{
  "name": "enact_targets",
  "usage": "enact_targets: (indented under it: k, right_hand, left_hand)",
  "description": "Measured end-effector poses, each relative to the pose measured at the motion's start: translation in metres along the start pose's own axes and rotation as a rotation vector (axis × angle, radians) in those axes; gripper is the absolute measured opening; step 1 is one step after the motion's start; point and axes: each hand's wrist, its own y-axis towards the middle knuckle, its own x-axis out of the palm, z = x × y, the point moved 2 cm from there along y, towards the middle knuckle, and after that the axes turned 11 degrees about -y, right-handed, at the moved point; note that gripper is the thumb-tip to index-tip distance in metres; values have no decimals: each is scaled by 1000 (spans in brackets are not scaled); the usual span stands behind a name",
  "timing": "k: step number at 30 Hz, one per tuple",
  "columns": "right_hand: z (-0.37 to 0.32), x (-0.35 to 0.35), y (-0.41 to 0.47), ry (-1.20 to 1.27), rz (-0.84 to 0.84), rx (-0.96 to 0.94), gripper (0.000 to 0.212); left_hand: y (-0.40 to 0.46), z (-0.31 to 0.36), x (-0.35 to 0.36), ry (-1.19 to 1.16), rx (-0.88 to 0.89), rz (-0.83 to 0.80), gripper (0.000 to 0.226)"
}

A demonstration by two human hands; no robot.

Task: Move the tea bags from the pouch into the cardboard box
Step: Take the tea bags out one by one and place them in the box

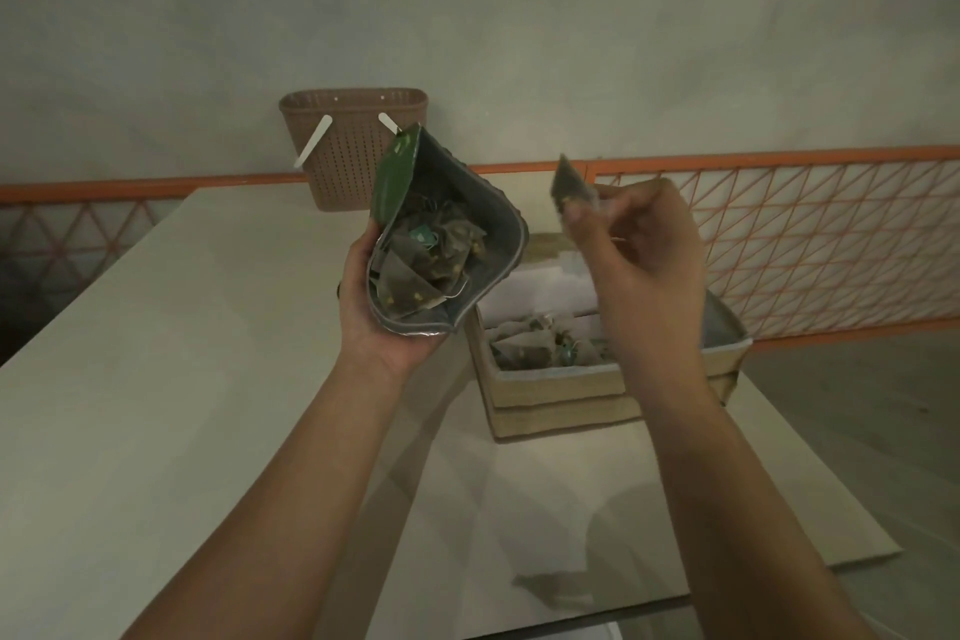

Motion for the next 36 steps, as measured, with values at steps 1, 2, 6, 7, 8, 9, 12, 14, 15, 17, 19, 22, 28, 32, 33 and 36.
enact_targets:
  k: [1, 2, 6, 7, 8, 9, 12, 14, 15, 17, 19, 22, 28, 32, 33, 36]
  right_hand:
    - [3, -5, 0, 13, 15, 28, 19]
    - [8, -9, 1, -2, 21, 57, 18]
    - [34, -13, 2, -346, -73, 108, 18]
    - [40, -12, 1, -451, -110, 111, 18]
    - [44, -11, 0, -549, -146, 115, 18]
    - [47, -10, -1, -636, -188, 124, 17]
    - [51, -7, -3, -781, -330, 166, 17]
    - [51, -4, -5, -789, -332, 139, 25]
    - [48, -2, -7, -747, -280, 99, 27]
    - [34, 4, -10, -600, -143, -2, 18]
    - [19, 12, -16, -480, -74, -80, 10]
    - [6, 32, -23, -442, -133, -189, 6]
    - [3, 72, -34, -842, -214, -339, 27]
    - [4, 86, -42, -1029, -244, -370, 31]
    - [5, 87, -44, -1012, -244, -368, 29]
    - [7, 85, -46, -925, -236, -348, 16]
  left_hand:
    - [0, 0, 0, -2, 4, -1, 55]
    - [0, -1, 0, 0, 8, 3, 53]
    - [0, -1, 2, 11, 11, 17, 48]
    - [0, -1, 2, 8, 12, 25, 47]
    - [0, -1, 2, 6, 16, 37, 47]
    - [0, 0, 1, 7, 21, 49, 47]
    - [1, 0, -1, 10, 27, 78, 49]
    - [0, 0, 0, 5, 26, 72, 52]
    - [-1, 0, 2, -3, 24, 67, 53]
    - [-2, -1, 3, -8, 13, 65, 55]
    - [-2, -2, 3, 2, -6, 50, 57]
    - [-1, -3, 3, 8, 0, 57, 57]
    - [0, 0, -2, 35, -27, 80, 56]
    - [-1, 2, -3, 30, 5, 70, 57]
    - [-1, 3, -3, 27, 15, 75, 57]
    - [-2, 3, -4, 10, 7, 94, 55]
